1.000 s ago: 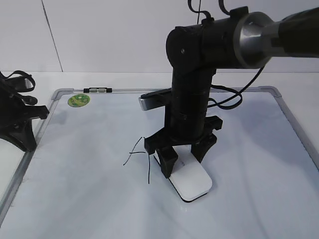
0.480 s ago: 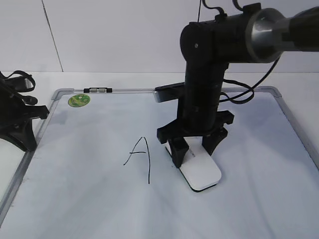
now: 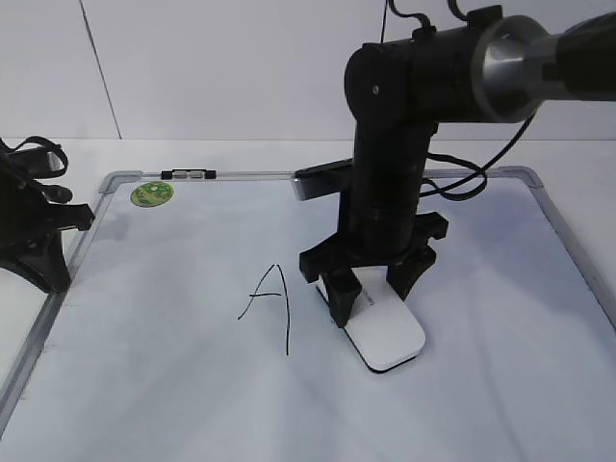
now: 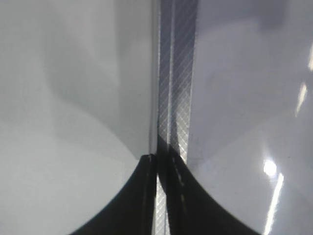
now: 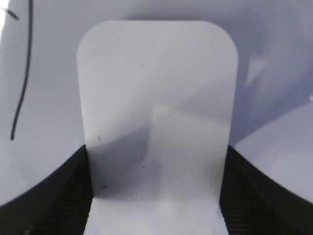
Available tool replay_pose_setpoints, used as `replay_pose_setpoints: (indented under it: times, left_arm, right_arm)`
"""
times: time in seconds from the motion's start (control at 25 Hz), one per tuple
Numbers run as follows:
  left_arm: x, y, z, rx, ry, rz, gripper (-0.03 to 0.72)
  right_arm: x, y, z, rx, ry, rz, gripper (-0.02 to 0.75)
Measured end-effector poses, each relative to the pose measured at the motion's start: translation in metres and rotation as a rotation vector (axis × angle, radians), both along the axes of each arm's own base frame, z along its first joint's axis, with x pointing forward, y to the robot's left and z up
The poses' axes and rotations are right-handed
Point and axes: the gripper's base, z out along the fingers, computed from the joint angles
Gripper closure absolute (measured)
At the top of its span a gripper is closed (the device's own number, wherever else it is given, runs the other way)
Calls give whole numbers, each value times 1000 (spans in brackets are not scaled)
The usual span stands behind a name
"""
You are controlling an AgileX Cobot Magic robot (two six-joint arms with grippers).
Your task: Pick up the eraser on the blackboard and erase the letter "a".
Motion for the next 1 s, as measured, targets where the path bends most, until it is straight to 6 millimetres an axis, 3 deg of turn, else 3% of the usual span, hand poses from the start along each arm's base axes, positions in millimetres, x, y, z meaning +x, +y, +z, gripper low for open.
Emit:
replay_pose_setpoints:
  times: [0.2, 0.4, 0.76, 1.0]
  left_arm:
    - [0, 0, 0, 0, 0, 0, 654]
    - [0, 0, 0, 0, 0, 0, 653]
    - [0, 0, 0, 0, 0, 0, 653]
    - [0, 0, 0, 0, 0, 0, 653]
  right_arm:
    - [-11, 16, -1, 2, 3, 47, 200]
    - [-8, 11, -1, -13, -6, 28, 200]
    - [22, -38, 4, -17, -23, -114, 200]
    - [26, -64, 42, 13, -113, -177, 200]
